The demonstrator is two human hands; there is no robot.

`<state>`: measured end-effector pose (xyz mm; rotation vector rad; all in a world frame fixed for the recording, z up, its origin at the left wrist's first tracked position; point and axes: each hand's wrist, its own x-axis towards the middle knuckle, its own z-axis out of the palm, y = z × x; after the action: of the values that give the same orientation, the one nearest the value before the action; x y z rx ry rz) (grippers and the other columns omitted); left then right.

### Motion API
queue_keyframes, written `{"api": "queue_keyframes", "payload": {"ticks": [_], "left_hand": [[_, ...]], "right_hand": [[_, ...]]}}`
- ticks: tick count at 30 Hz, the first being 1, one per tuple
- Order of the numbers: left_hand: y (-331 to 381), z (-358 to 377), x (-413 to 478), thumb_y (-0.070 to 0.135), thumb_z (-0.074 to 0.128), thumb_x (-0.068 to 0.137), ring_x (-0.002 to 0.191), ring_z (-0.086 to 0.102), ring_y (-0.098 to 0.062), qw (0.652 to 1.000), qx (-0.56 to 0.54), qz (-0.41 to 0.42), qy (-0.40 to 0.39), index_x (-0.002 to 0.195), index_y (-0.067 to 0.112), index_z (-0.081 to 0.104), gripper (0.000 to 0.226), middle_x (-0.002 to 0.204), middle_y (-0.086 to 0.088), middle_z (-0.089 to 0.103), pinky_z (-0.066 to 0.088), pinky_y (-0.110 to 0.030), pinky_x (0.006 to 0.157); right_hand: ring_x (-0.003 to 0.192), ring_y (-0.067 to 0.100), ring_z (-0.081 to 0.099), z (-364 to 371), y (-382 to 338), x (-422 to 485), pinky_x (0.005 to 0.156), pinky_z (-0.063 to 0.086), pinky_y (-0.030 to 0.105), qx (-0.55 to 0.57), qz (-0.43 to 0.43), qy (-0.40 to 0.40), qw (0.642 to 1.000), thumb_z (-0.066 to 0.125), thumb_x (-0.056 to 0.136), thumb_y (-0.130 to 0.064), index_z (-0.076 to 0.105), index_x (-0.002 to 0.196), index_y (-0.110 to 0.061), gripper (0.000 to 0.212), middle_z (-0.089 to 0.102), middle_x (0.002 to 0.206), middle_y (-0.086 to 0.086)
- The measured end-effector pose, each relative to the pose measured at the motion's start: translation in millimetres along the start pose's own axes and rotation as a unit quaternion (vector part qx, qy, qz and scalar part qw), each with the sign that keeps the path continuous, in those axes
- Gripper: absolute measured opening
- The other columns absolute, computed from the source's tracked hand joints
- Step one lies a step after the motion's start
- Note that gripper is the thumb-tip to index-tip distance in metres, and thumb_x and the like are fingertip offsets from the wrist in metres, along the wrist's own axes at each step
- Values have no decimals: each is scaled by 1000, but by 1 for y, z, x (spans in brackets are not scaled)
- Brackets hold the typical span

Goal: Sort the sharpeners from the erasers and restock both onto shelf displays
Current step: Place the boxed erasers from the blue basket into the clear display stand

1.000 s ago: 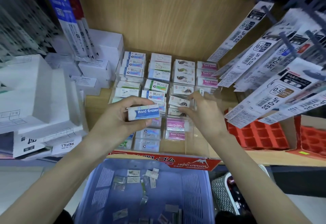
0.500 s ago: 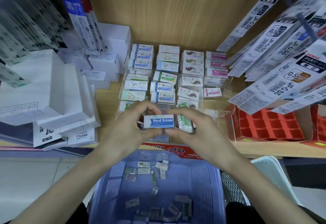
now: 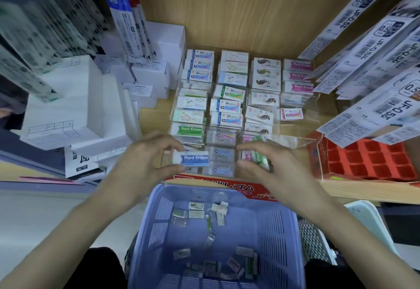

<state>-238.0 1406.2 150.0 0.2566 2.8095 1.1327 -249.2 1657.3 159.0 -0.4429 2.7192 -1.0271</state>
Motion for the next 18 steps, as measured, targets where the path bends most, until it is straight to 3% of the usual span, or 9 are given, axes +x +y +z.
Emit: {"api": "queue_keyframes", "payload": {"ticks": [4,7,12,18], "left_hand": [[-22,-7,6,16,83,64,92,51,-21,992,95,15,87,96,16,74,34,96,-2,47,38,-15,82],[-20,11,12,13,87,58,80,54,-30,975,192,54,101,94,11,75,38,87,-9,50,47,-34,71],[-20,32,20,9,90,52,71,56,-28,970,220,38,95,93,13,75,44,80,-8,48,41,-30,56],[-16,37,17,11,92,45,70,58,-29,959,266,21,100,89,18,75,47,81,-8,50,45,-35,58]], "right_hand": [[95,-16,41,-2,-2,4,77,26,-8,1,10,44,999,64,86,-30,67,111,-23,26,56,101,-20],[94,-10,47,4,-3,4,79,28,-6,-5,9,25,1000,65,87,-30,66,112,-24,26,62,106,-13],[97,-12,44,4,-3,3,80,28,-5,-7,-1,21,1000,65,87,-31,66,113,-23,27,61,106,-15],[97,-8,49,0,-1,-1,80,29,-5,-8,6,19,1000,64,85,-37,66,113,-28,29,64,111,-13]]}}
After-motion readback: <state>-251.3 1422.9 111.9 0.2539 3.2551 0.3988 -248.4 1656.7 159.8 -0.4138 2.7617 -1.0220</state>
